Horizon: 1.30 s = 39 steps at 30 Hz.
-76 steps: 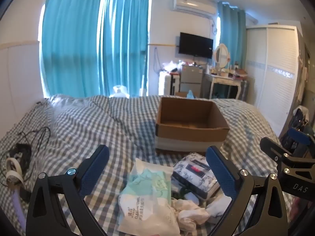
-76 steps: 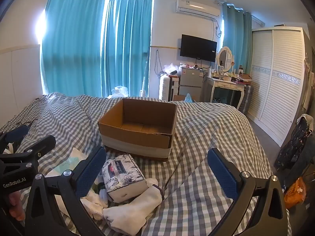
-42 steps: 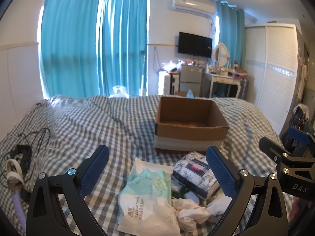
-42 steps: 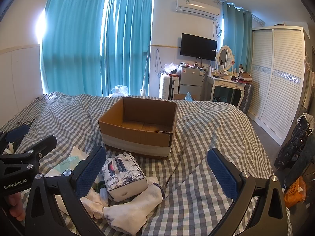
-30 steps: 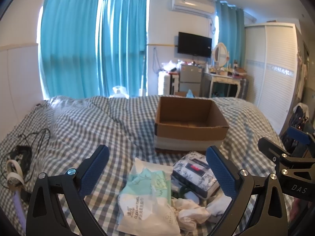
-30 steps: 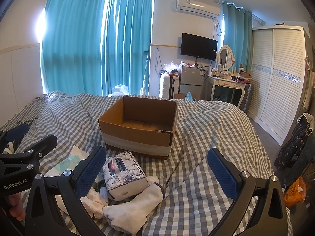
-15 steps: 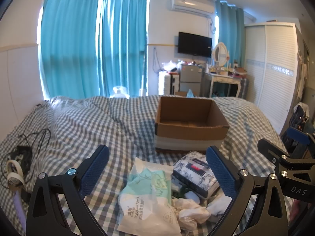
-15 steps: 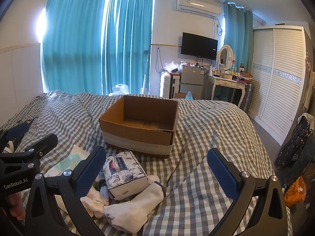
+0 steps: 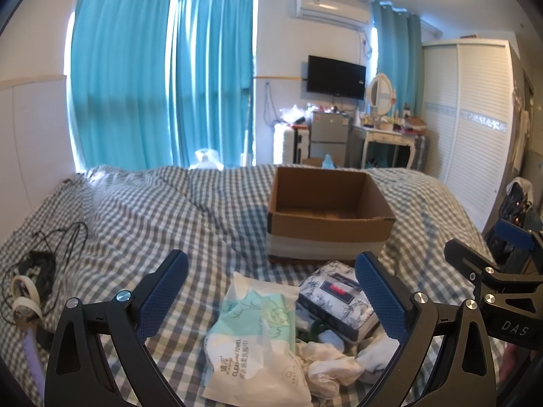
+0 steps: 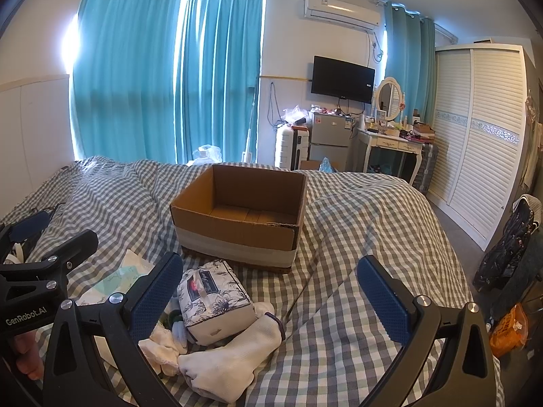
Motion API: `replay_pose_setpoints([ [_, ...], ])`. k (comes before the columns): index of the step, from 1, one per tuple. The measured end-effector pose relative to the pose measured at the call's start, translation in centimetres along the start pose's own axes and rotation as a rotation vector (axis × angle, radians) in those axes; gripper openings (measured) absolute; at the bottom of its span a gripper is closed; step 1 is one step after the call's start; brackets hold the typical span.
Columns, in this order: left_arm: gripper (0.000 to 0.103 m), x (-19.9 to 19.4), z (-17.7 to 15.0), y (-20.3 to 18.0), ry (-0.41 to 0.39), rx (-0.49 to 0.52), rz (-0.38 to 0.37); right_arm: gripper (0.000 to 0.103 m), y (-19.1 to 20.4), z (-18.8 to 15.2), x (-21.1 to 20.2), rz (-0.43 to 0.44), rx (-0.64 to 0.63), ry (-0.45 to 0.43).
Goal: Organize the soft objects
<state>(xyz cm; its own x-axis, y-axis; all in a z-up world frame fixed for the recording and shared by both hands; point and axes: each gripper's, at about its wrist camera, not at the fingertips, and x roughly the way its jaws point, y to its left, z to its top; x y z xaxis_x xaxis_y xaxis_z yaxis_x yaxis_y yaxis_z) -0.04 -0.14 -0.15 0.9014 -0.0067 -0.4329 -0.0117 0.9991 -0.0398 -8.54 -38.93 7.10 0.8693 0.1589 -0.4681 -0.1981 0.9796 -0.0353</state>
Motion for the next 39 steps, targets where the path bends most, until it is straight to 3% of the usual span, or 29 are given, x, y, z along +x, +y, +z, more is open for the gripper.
replay_pose_setpoints([
  [29,0.101,-1.6,1.4,0.4,-0.039,0.013,-0.023,0.103,-0.1,1.2,-1.4,-0.011,-0.031,-0.021],
  [33,0.101,-0.5,0.4,0.6,0.021,0.048,-0.022,0.103,-0.2,0.2,-0.6,0.036,-0.042,0.037],
  [37,0.100,2.1,-2.2,0.9,0.138,0.055,-0.029,0.103,0.5,-3.2,2.8,0.069,-0.089,0.194],
  [39,0.099,3.5,-3.5,0.8,0.197,0.047,-0.033,0.094,1.3,-5.2,4.7,0.095,-0.120,0.285],
])
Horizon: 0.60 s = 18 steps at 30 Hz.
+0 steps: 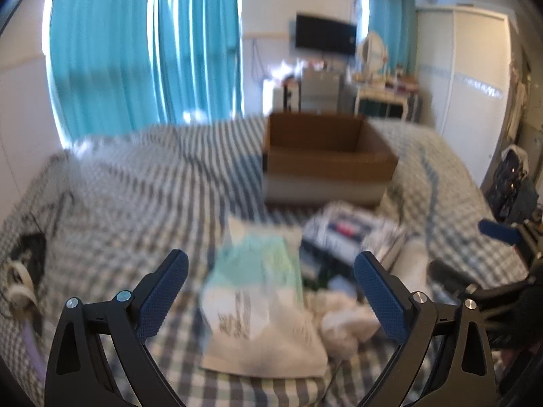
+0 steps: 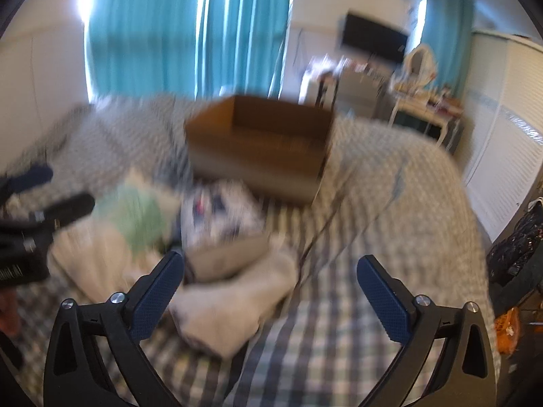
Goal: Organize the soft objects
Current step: 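Grasp the white towel with the right tool while the left tool grasps the wet-wipes packet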
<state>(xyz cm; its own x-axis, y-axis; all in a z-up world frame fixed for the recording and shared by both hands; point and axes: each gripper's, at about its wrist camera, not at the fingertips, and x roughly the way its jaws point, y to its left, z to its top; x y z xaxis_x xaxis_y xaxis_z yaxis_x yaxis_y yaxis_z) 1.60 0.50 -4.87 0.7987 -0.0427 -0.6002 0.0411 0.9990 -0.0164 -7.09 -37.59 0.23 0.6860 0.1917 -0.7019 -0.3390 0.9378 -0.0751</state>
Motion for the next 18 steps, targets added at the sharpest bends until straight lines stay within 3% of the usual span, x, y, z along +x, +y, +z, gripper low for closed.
replay_pose_setpoints([
  [2,0.099,1.5,-0.9,0.0,0.058,-0.003,0.005,0.086,0.4,-1.0,1.6,0.063,-0.010,0.074],
  [7,0.099,3.4,-2.5,-0.1,0.138,-0.016,-0.013,0.082,1.7,-2.0,2.7,0.142,-0.045,0.127],
  [9,0.098,3.6,-2.6,0.2,0.155,-0.026,-0.008,0.070,2.3,-2.5,3.4,0.187,-0.054,0.169],
  [10,0.098,3.7,-2.6,0.3,0.159,-0.032,-0.010,0.069,2.6,-2.8,3.8,0.190,-0.058,0.177],
  [12,0.098,3.6,-2.8,0.4,0.163,-0.039,-0.033,0.053,2.8,-2.9,3.5,0.182,-0.071,0.169],
  [14,0.097,3.4,-2.8,0.3,0.170,-0.034,-0.045,0.046,2.5,-2.7,3.1,0.182,-0.065,0.148],
  [16,0.086,3.6,-2.9,0.2,0.184,-0.025,-0.047,0.043,2.3,-2.4,2.9,0.184,-0.056,0.138],
  [18,0.066,4.0,-3.0,0.2,0.202,-0.025,-0.062,0.042,2.1,-2.3,2.7,0.190,-0.050,0.128],
])
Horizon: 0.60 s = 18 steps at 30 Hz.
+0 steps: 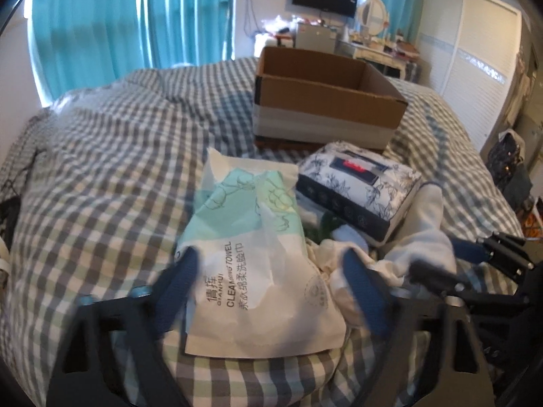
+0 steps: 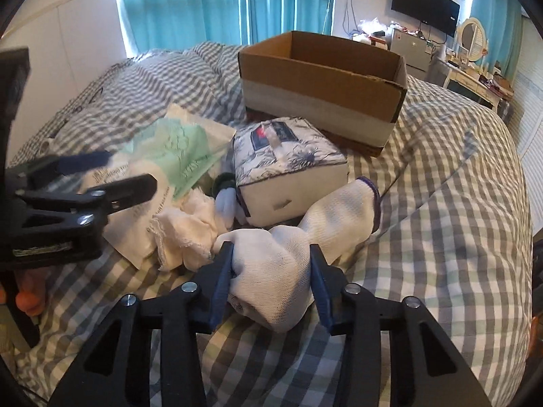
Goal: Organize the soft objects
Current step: 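Grasp the white towel with the right tool while the left tool grasps the wet-wipes packet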
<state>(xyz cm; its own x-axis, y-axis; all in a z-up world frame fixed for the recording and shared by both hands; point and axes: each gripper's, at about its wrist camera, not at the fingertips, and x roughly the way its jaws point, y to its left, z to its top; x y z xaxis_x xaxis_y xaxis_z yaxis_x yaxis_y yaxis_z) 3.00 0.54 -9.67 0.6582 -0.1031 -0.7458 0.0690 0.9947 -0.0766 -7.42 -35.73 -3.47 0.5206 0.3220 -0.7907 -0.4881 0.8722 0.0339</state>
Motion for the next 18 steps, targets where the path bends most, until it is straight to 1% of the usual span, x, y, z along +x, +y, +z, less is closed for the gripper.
replay_pose_setpoints([
  [1,0.062,0.3,0.0,0.1,0.013,-0.004,-0.004,0.042,-0.1,0.0,-0.2,0.003,-0.002,-0.002],
  [2,0.055,0.6,-0.1,0.2,0.025,-0.010,-0.003,0.042,0.0,0.0,-0.3,0.004,-0.005,-0.006],
  [3,0.043,0.9,-0.1,0.4,0.036,-0.015,-0.006,0.042,0.1,0.0,-0.4,0.004,-0.007,-0.008],
  [4,0.036,1.2,-0.2,0.6,0.049,-0.025,-0.024,0.042,0.2,0.0,-0.6,0.006,-0.010,-0.012],
  [5,0.020,1.4,-0.2,0.7,0.057,-0.030,-0.038,0.042,0.2,0.1,-0.6,0.007,-0.012,-0.014],
  [6,0.008,1.5,-0.3,0.8,0.066,-0.038,-0.047,0.042,0.1,0.2,-0.8,0.007,-0.013,-0.018],
  [8,0.007,1.5,-0.4,0.9,0.077,-0.050,-0.071,0.042,0.1,0.3,-1.1,0.004,-0.014,-0.028],
  [15,0.004,-1.0,0.1,0.5,0.015,-0.017,-0.058,0.041,-0.3,1.0,-3.6,-0.008,-0.030,-0.096],
  [18,0.003,-2.6,1.0,0.6,-0.030,-0.011,-0.056,0.041,-0.9,1.7,-4.8,-0.026,-0.027,-0.131],
])
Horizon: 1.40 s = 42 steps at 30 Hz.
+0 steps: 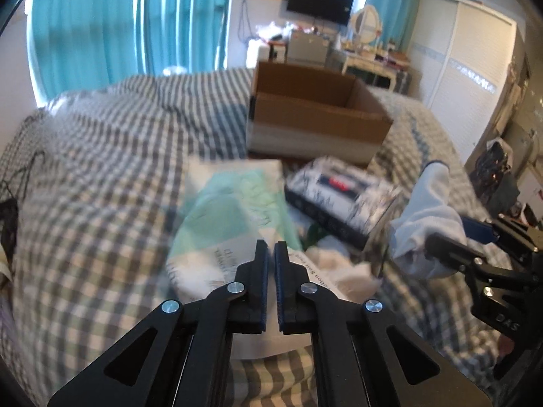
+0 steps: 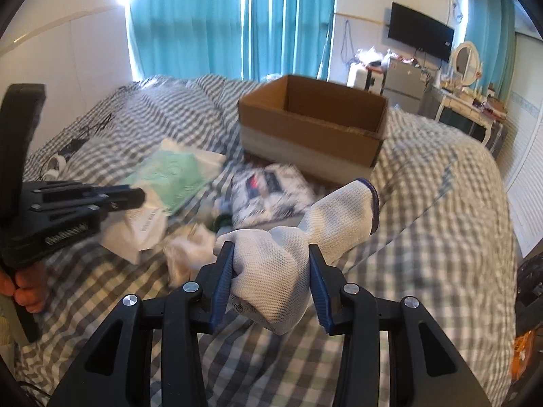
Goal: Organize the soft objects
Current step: 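Grasp the white towel with the right tool while the left tool grasps the wet-wipes packet, then carry the towel and wipes packet into the cardboard box and release both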
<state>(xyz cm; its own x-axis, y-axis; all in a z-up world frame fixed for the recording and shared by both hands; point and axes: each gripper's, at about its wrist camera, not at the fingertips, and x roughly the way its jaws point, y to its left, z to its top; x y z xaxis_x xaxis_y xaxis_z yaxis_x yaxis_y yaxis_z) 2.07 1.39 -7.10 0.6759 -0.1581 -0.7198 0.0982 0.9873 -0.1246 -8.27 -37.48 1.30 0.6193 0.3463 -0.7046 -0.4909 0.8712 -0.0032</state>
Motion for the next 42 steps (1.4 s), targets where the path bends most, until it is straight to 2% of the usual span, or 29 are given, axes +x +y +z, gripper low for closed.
replay_pose_setpoints([
  [7,0.002,-3.8,3.8,-1.5,-0.106,0.050,-0.032,0.041,-2.2,2.7,-1.8,-0.025,0.030,-0.066],
  [13,0.002,-4.7,7.9,-3.3,-0.164,0.099,-0.066,0.041,-4.0,6.5,-3.2,-0.027,0.037,-0.147],
  [16,0.002,-4.8,10.4,-4.3,-0.199,0.133,-0.087,0.041,-4.8,9.1,-3.6,-0.027,0.009,-0.186],
  [19,0.002,-4.8,12.9,-5.3,-0.249,0.214,-0.082,0.041,-5.4,11.6,-3.6,-0.035,-0.043,-0.223],
  [21,0.002,-4.3,14.5,-5.4,-0.272,0.239,-0.111,0.041,-6.1,13.2,-3.1,-0.029,-0.071,-0.241],
  [24,0.002,-2.6,16.6,-5.5,-0.280,0.269,-0.127,0.041,-7.4,15.6,-1.5,-0.026,-0.099,-0.256],
  [28,0.002,1.2,19.3,-5.2,-0.252,0.286,-0.138,0.041,-8.8,18.2,1.1,-0.006,-0.127,-0.290],
  [32,0.002,5.4,21.1,-4.8,-0.222,0.289,-0.148,0.041,-10.1,20.6,5.5,0.054,-0.162,-0.288],
  [35,0.002,8.2,21.4,-4.8,-0.198,0.293,-0.145,0.041,-10.4,21.0,9.0,0.099,-0.201,-0.252],
  [42,0.003,13.6,21.0,-4.9,-0.123,0.308,-0.138,0.041,-12.3,19.3,15.0,0.121,-0.217,-0.144],
])
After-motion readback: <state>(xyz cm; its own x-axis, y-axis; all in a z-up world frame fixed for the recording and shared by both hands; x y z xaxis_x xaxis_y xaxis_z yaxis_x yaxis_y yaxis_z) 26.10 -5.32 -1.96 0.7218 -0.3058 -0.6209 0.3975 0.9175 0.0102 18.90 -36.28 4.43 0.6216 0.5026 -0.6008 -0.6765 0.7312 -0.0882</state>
